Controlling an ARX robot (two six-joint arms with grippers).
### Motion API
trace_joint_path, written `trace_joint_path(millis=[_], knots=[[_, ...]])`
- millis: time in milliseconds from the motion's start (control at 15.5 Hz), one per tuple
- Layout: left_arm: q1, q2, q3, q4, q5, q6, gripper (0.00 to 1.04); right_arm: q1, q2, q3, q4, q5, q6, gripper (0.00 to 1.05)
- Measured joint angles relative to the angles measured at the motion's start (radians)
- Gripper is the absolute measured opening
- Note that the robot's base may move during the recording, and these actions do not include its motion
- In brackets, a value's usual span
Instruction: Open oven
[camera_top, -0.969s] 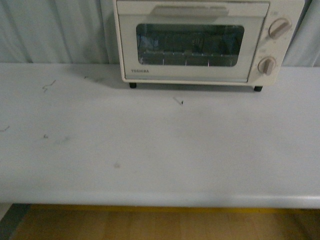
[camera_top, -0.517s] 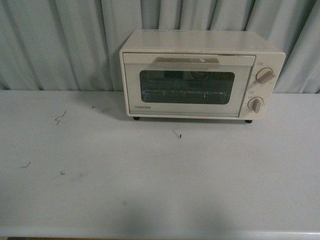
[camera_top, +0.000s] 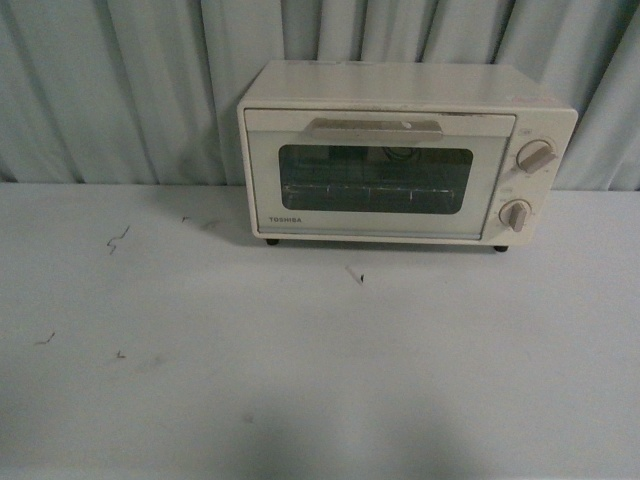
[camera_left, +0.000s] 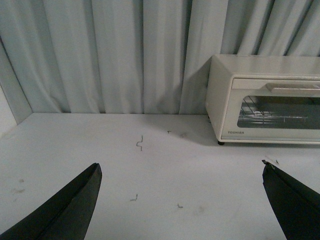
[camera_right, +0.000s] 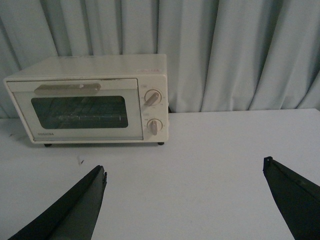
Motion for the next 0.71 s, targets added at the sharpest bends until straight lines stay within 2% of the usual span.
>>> trace_joint_path(millis=[711], knots=[[0.0,0.0,0.0,0.003,0.0,0.0,0.98,0.0,0.0,0.0,0.002,0.0,0.0,0.98]])
